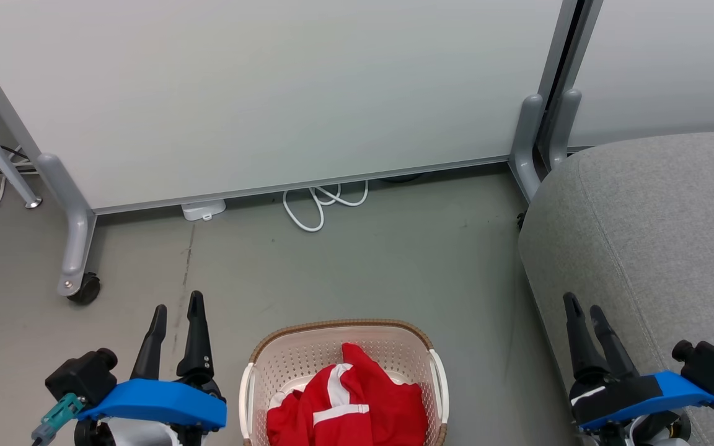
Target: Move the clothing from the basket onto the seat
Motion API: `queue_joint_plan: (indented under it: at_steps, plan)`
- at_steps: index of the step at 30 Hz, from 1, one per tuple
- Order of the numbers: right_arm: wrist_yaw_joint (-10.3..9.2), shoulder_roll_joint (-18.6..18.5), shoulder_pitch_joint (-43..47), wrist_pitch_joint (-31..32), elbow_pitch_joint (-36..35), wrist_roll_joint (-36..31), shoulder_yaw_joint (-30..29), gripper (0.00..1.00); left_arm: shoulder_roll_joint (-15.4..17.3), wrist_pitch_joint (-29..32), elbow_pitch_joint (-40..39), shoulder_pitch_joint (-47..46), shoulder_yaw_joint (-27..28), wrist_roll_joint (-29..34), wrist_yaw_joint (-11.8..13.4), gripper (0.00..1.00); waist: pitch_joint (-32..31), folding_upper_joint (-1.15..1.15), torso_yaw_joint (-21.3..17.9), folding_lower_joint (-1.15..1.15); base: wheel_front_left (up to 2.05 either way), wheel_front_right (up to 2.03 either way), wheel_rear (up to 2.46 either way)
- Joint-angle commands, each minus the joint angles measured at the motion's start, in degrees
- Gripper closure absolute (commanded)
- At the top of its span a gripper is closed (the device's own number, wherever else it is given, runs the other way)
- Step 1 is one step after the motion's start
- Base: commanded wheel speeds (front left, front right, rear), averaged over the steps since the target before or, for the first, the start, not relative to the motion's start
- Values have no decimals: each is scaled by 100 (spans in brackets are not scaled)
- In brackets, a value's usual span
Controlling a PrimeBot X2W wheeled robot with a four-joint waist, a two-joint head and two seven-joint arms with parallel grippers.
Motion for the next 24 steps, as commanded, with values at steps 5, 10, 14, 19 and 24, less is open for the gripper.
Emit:
queue_joint_plan:
  at_steps: [5,10,14,19,24]
  plan:
    - [13,-49,-95,-102,-119,-464,-19,0,67,-127,-72,-137,-84,416,2,0,10,0,0,0,0,0,0]
    - [13,-52,-93,-152,-146,-791,18,0,69,-207,-94,-145,-119,693,-21,0,18,0,1,0,0,0,0]
    - [14,-54,-91,-189,-161,-1050,28,0,68,-264,-61,-131,-145,885,-43,0,23,0,3,0,0,0,0]
    - [14,-56,-85,-228,-179,-1350,20,0,72,-340,-18,-127,-100,1091,-73,0,33,0,1,0,0,0,0]
    - [15,-59,-75,-268,-188,-1597,19,0,65,-405,-6,-130,-88,1329,-89,0,43,0,3,0,0,0,0]
